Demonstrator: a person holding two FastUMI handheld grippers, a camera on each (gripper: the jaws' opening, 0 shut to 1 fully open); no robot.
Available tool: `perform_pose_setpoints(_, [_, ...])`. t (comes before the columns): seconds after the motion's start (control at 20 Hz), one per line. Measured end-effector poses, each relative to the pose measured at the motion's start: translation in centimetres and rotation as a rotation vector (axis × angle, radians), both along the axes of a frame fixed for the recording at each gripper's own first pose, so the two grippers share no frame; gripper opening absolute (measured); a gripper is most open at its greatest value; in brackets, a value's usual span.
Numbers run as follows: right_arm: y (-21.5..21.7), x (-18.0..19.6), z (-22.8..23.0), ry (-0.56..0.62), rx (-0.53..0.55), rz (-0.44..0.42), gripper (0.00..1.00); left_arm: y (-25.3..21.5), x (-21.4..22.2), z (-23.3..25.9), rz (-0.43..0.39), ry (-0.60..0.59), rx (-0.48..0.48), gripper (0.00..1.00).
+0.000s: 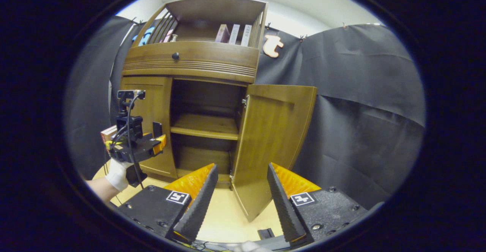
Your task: Open the right door of the double-door shoe cabinet with the right hand, and open the left door with the left hand.
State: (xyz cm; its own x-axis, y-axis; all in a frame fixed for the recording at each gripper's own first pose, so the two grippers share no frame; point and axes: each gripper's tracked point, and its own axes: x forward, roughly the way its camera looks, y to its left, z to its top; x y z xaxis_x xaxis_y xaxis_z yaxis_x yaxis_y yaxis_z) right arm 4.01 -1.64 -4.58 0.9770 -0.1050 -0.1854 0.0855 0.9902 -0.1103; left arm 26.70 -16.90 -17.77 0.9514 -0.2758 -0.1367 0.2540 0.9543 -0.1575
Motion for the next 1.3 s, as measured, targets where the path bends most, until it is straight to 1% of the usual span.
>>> perform_pose_setpoints(0.05, [-0.2,0.0,-0.2,0.003,0.002,-0.006,0.89,-0.2,0.4,-0.3,-0.004,0.0,0.0,0.84])
perform_pose_setpoints(0.1, [-0.3,0.0,-0.3,0.01,0.002,-0.008,0.89,-0.4,0.7,-0.5,-0.004,0.004,0.004,0.73])
perform_pose_setpoints(0.15, [-0.4,-0.1,-0.5,0.017,0.001,-0.012,0.83,0.2,0.5,-1.0,0.025,0.003,0.017,0.63])
perform_pose_setpoints(0.25, [-0.6,-0.1,-0.7,0.024,-0.001,-0.016,0.83,0.2,1.2,-0.5,0.022,-0.001,0.012,0.44])
perform_pose_setpoints(0.3, [-0.7,-0.2,-0.7,0.025,-0.001,-0.019,0.89,0.1,1.2,-0.6,0.014,-0.002,0.011,0.35])
perform_pose_setpoints(0.35, [-0.7,-0.3,-0.7,0.026,0.001,-0.02,0.89,0.2,1.1,-0.5,0.009,-0.008,0.014,0.35])
perform_pose_setpoints(0.4, [-0.8,-0.3,-0.7,0.027,0.003,-0.022,0.83,0.2,1.2,-0.6,0.0,-0.011,0.019,0.3])
perform_pose_setpoints(0.55, [-0.5,-0.3,-0.8,0.031,0.013,-0.013,0.83,0.1,0.7,-0.6,-0.027,-0.006,0.017,0.3])
perform_pose_setpoints(0.6, [-0.2,-0.3,-0.8,0.033,0.014,-0.006,0.89,0.2,0.4,-0.6,-0.038,-0.004,0.01,0.3])
perform_pose_setpoints(0.65, [0.2,-0.2,-0.9,0.034,0.014,0.003,0.83,0.3,0.0,-0.5,-0.052,0.001,0.001,0.3])
perform_pose_setpoints(0.8, [1.4,-0.6,-1.1,0.035,0.014,0.035,0.83,0.7,-1.5,-0.5,-0.094,0.007,-0.006,0.3])
perform_pose_setpoints(0.85, [1.7,-0.7,-1.3,0.038,0.015,0.045,0.89,0.9,-2.1,-0.5,-0.1,0.005,-0.002,0.3])
perform_pose_setpoints(0.9, [2.0,-0.6,-1.3,0.04,0.018,0.056,0.83,1.1,-2.8,-0.5,-0.104,0.003,0.002,0.3])
perform_pose_setpoints(0.95, [2.5,-0.9,-1.5,0.044,0.018,0.066,0.89,1.4,-3.4,-0.5,-0.105,0.001,0.004,0.3])
perform_pose_setpoints(1.05, [3.3,-2.1,-2.0,0.048,0.019,0.083,0.89,2.1,-4.8,-0.4,-0.102,0.004,-0.012,0.3])
perform_pose_setpoints(1.1, [3.6,-2.5,-2.1,0.051,0.02,0.088,0.83,2.5,-5.5,-0.4,-0.102,0.005,-0.018,0.3])
perform_pose_setpoints(1.15, [3.8,-2.8,-2.3,0.054,0.023,0.096,0.83,2.8,-6.2,-0.4,-0.103,0.008,-0.023,0.3])
perform_pose_setpoints(1.2, [4.0,-3.0,-2.4,0.057,0.025,0.1,0.9,3.2,-6.7,-0.4,-0.104,0.01,-0.027,0.3])
perform_pose_setpoints(1.3, [4.3,-3.7,-2.7,0.059,0.031,0.105,0.9,3.8,-7.8,-0.4,-0.107,0.008,-0.028,0.3])
